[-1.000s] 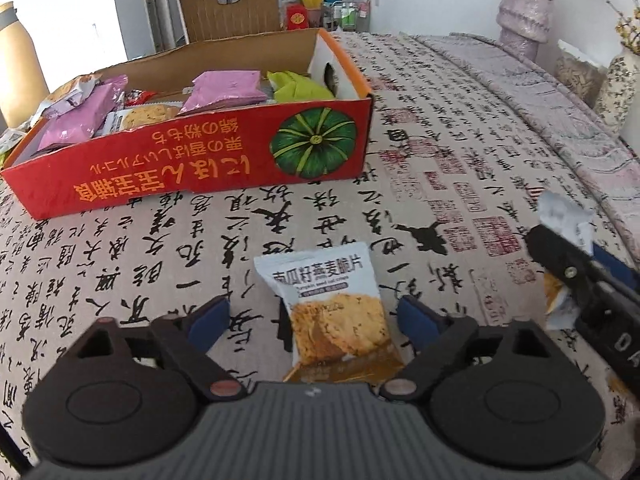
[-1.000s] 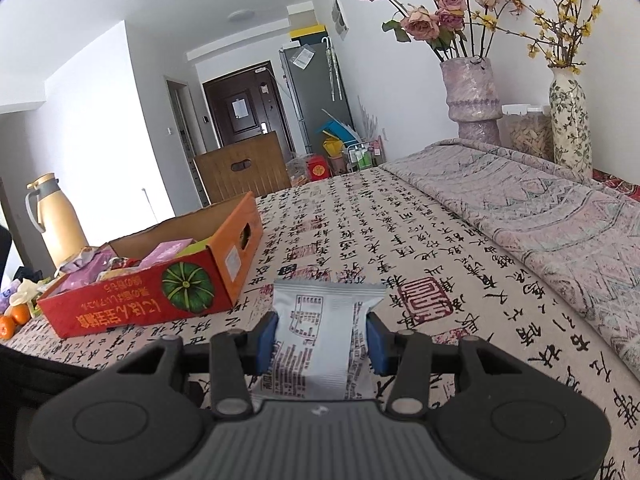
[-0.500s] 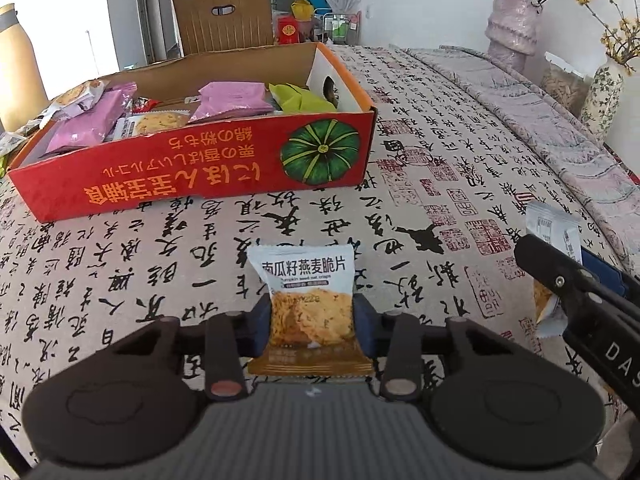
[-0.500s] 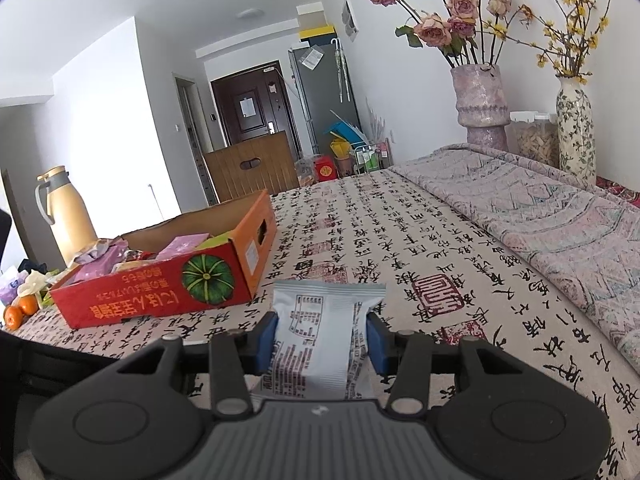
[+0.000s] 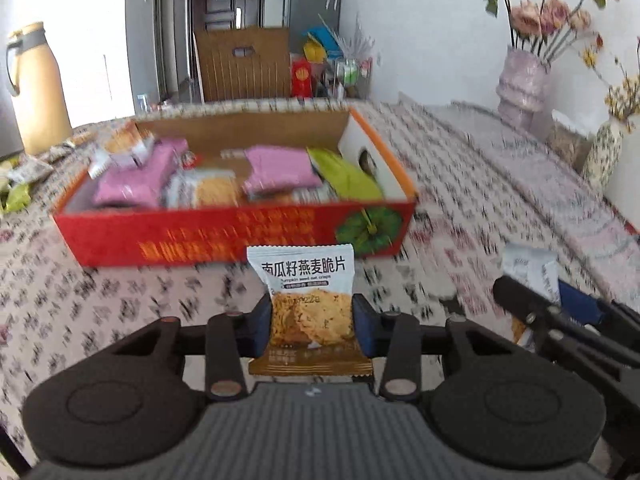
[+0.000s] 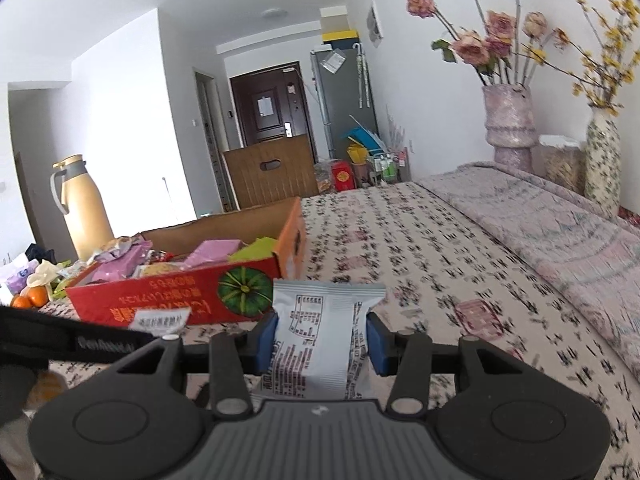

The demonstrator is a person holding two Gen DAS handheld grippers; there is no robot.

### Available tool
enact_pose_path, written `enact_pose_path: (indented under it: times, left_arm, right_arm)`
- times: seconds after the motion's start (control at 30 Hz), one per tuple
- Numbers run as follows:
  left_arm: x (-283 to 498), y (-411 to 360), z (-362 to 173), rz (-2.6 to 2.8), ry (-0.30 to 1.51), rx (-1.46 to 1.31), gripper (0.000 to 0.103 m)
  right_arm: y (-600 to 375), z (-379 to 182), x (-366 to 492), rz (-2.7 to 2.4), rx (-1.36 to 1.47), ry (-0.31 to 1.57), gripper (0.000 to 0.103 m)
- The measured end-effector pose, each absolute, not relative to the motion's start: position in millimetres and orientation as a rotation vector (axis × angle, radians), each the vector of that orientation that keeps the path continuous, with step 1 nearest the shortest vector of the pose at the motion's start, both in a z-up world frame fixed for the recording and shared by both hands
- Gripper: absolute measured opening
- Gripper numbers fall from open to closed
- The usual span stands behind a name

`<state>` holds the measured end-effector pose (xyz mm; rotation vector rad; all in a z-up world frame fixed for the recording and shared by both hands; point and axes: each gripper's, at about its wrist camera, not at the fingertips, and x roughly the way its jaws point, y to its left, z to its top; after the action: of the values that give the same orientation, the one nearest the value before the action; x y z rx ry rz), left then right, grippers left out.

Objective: Organize snacks
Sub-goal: 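Carry both packets over the box, lower them in and open both grippers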

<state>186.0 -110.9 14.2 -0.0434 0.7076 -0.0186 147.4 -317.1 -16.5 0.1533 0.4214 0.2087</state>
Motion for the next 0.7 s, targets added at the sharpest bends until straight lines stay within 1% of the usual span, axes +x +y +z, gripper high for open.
enact_pose_path:
  times: [0.37, 0.7]
  left_arm:
    - [225, -72, 51, 0.037, 0.58, -0.038, 0.041]
    - [273, -31, 60, 0.075, 0.515, -0.056, 0.041]
  right_arm:
    - [-272, 19, 199, 0.281, 0.094, 0.374, 0.045]
    - [-227, 40, 265, 0.293, 0.043, 0.375, 0.045]
